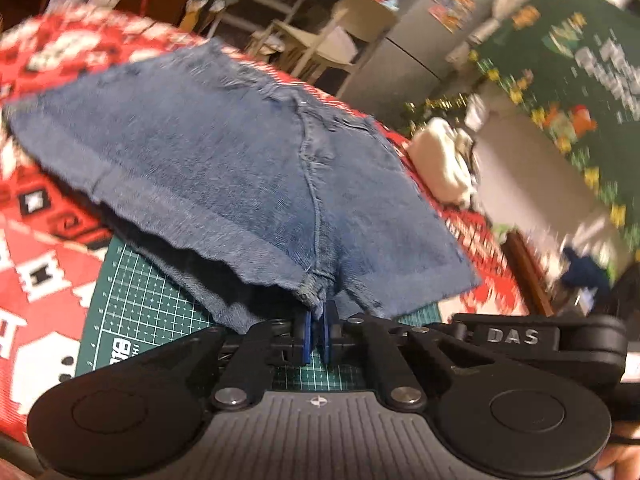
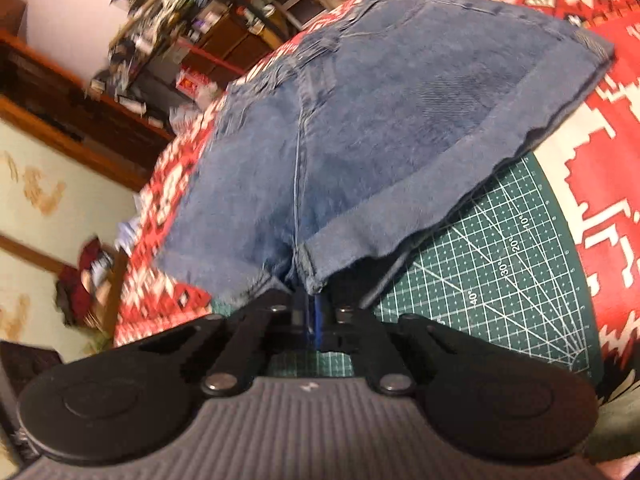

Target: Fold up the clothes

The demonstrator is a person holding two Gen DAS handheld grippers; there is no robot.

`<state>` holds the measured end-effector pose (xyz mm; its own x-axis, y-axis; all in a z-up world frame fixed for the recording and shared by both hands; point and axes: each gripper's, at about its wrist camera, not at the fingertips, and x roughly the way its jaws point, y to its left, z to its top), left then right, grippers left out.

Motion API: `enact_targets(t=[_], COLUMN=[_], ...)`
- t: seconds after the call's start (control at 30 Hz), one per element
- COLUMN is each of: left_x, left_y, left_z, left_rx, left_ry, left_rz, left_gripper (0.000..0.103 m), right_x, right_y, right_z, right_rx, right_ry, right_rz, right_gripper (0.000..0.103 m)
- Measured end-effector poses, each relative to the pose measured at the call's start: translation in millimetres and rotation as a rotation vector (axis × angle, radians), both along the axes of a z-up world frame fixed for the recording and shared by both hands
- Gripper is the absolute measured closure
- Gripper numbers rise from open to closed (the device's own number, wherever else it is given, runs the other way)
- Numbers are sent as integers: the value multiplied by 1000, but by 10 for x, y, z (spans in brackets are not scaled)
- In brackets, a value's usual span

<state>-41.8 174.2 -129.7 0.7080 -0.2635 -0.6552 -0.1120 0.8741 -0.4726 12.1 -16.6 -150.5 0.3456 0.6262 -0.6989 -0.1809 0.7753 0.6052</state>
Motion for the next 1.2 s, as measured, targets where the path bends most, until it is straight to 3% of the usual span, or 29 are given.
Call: enact_targets(t=[0.13, 0.4, 0.53, 0.6, 0.8, 1.03, 1.2], left_x=[46, 13, -99, -188, -199, 122, 163], left_y=[-112, -57, 29, 104, 282, 399, 399], left_z=[-43, -57, 10, 61, 130, -56, -172], left_rx=[81, 61, -6, -59, -136, -223, -265], left_ry=[51, 108, 91, 49, -29, 19, 97], left_rz=[-28, -21, 21, 50, 114, 164, 144], left_gripper=[102, 97, 95, 88, 88, 91, 91], right_x=[-54, -37, -62, -70, -88, 100, 217], right_y=[56, 66, 29, -4, -232, -146, -22], right_z=[18, -24, -22, 28, 206, 167, -119], right_rx=[-76, -48, -39, -9, 66, 64, 66], right_ry=[-14, 53, 64, 57, 3, -60, 79], right_rz=[36, 47, 39, 22, -61, -100, -108], right_gripper=[101, 101, 94, 93, 93, 93, 93])
